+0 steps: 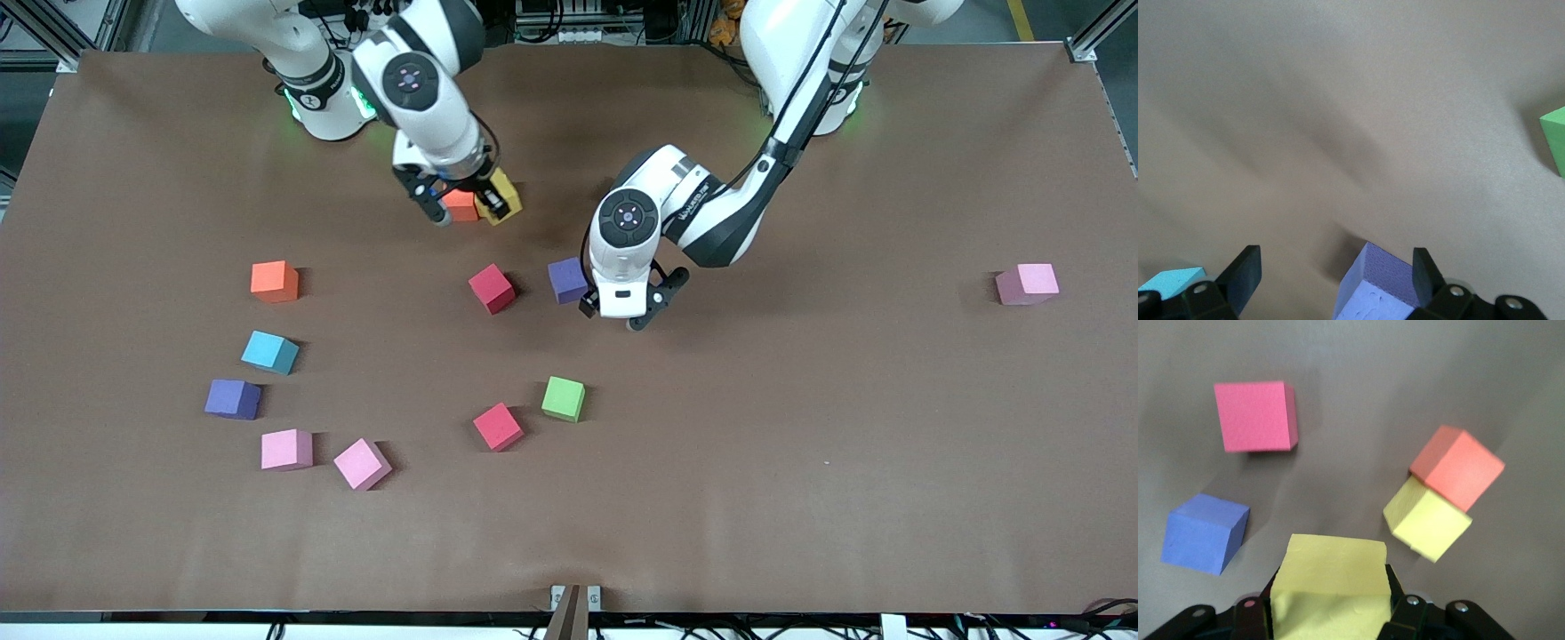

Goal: Form number 2 with 11 blocks
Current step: 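Lower the right gripper's yellow cube beside the other yellow cube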

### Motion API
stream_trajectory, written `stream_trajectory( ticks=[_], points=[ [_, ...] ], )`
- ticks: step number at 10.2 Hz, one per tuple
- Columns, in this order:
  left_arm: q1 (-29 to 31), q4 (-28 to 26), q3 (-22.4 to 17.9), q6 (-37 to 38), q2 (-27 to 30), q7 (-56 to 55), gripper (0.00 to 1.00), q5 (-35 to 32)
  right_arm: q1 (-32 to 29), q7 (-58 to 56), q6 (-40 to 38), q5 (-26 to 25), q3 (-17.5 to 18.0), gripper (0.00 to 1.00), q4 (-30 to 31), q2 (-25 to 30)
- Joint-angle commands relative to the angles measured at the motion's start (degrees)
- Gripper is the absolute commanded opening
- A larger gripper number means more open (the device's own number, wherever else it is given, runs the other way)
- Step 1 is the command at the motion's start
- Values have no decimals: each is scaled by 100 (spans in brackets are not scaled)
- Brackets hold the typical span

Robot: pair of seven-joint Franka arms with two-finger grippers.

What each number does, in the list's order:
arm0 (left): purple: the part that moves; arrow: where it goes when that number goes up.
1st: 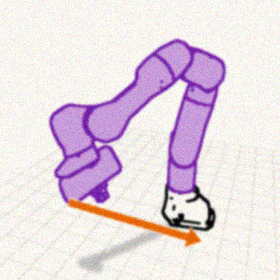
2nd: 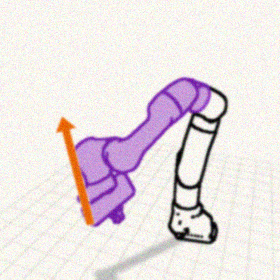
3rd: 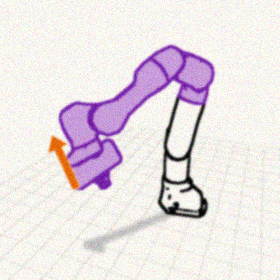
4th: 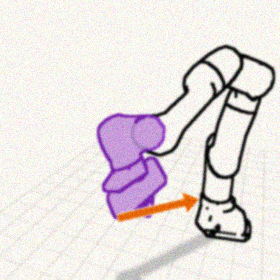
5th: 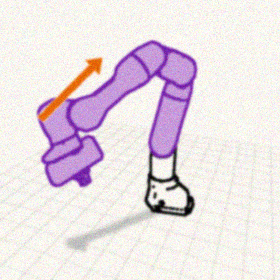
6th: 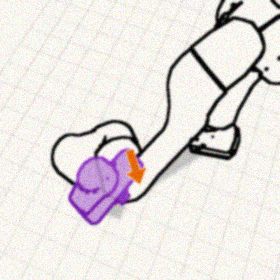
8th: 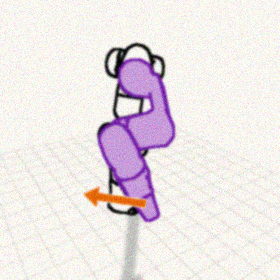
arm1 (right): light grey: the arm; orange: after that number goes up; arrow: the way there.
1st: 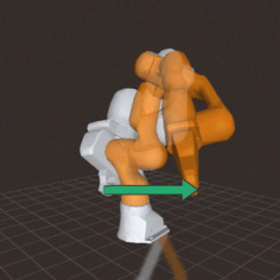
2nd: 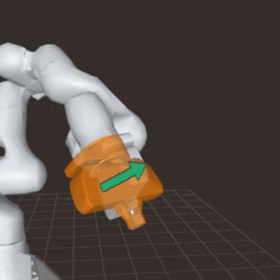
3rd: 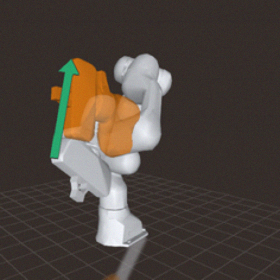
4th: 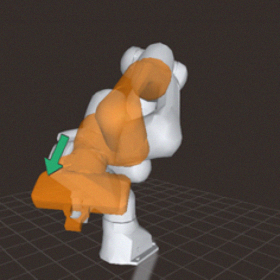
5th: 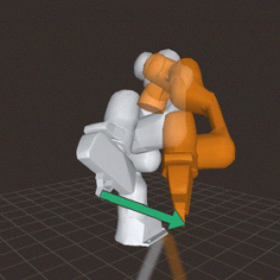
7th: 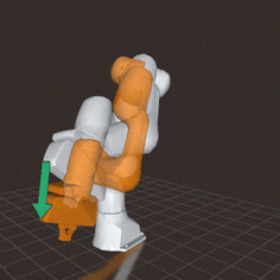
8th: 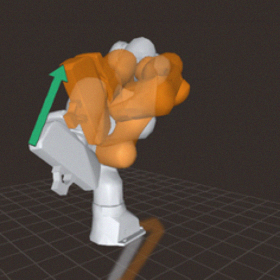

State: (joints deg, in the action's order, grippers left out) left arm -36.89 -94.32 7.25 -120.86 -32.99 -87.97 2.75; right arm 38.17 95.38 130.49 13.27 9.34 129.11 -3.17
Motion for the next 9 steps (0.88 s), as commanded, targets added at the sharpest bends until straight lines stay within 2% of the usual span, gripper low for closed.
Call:
stream_trajectory(
  ticks=[1, 3, 4, 5, 7, 9],
  points=[
    [15, 46, 22, 80, -15, 69, 100, -144, 155, 769, -33, 149, -2, 0, -281, -447],
    [15, 46, 22, 80, -15, 69, 100, -144, 147, 1252, 37, 176, 24, 0, -97, -465],
    [15, 46, 22, 80, -15, 69, 100, -144, 138, 1324, 264, 533, 112, 0, 113, -421],
    [15, 54, 22, 80, -24, 69, 100, -144, 120, 1438, 431, 632, 347, 0, 236, -404],
    [15, 55, 22, 80, -24, 69, 100, -152, 137, 1780, 590, 633, 420, 0, 378, -430],
    [15, 55, 22, 80, -33, 69, 100, -152, 155, 2246, 1090, 633, 507, 0, 649, -526]
  ],
)
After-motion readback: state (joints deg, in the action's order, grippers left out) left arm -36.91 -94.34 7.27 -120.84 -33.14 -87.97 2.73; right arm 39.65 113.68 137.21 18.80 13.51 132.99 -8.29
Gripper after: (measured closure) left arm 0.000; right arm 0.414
